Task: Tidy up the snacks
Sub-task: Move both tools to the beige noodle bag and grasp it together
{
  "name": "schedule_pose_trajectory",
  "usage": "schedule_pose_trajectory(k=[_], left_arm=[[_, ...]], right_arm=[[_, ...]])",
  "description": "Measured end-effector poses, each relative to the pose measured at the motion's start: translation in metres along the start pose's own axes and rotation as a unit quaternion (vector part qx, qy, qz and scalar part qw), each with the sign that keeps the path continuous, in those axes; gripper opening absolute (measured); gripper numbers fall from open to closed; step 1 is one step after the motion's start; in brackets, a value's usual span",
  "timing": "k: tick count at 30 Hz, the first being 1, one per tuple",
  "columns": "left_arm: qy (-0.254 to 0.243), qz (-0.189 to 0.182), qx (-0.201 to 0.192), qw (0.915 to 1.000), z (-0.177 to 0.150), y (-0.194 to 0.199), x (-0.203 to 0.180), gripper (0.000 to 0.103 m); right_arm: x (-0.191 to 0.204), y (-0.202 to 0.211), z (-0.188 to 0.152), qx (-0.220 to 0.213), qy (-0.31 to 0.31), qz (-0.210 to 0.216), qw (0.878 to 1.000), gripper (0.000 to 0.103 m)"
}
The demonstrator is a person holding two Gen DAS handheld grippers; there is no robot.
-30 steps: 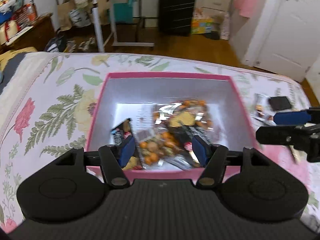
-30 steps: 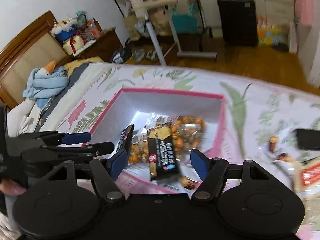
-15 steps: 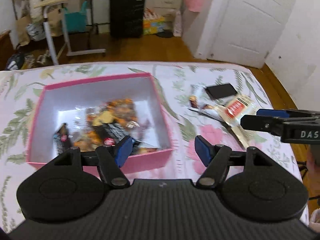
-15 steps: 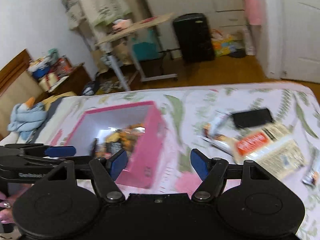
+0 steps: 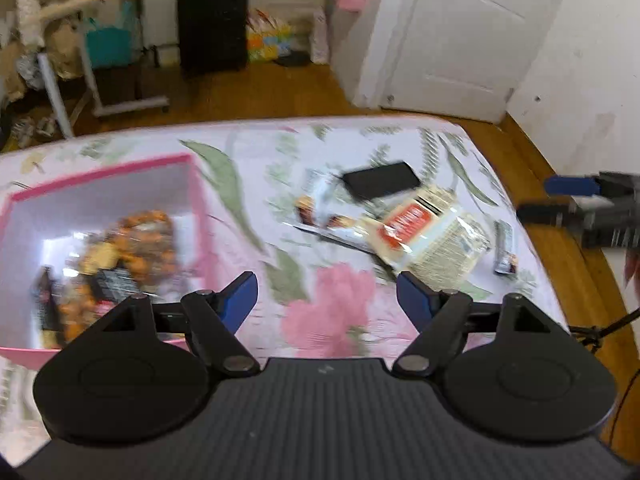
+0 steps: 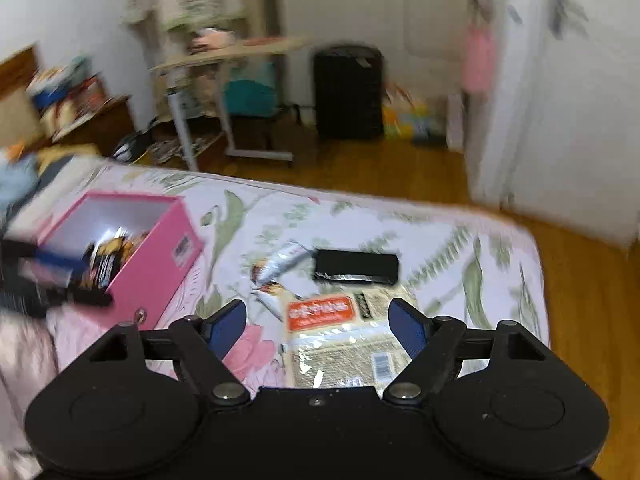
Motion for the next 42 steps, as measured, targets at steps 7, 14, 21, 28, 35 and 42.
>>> schedule_pose_trajectory(k=[7, 14, 21, 28, 35, 42], left_arm=[[0.041, -0.047, 0.018, 0.9979, 0.006, -0.060, -0.025, 0.076], [0.071, -0.029, 0.024, 0.9968, -0.003, -0.117, -0.038, 0.072], [0.114, -0.067, 0.035, 0.9906, -0.021, -0.171, -0.046, 0.062], [0.151, -0.078, -0.010, 0.9854, -0.035, -0.187, -0.049, 0.062], [0.142, -0.127, -0.023, 0.9814, -0.030, -0.189, -0.054, 0.042], [0.131, -0.166, 0.008, 0.9773, -0.026, -0.184, -0.052, 0.046]], right_arm=[[-0.039, -0.004, 0.049, 0.141, -0.072, 0.043, 0.986, 0.082], [-0.067, -0.066, 0.029, 0.122, -0.033, 0.043, 0.991, 0.081], [-0.117, -0.128, 0.013, 0.143, -0.110, 0.022, 0.983, 0.079], [-0.126, -0.168, 0.011, 0.166, -0.122, 0.044, 0.978, 0.079], [-0.121, -0.178, -0.010, 0.157, -0.179, 0.059, 0.970, 0.071], [-0.105, -0.140, -0.032, 0.158, -0.152, 0.044, 0.975, 0.054]])
Point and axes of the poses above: each gripper's, at about its wrist camera, not at the fingertips, and y roughly against the way its jaws point, x to its left, z to its top, the point moved 4 cm from there along -y, roughly the way its jaws point, and after that the axes turned 10 degrees about -y, right-handed, at the moved point
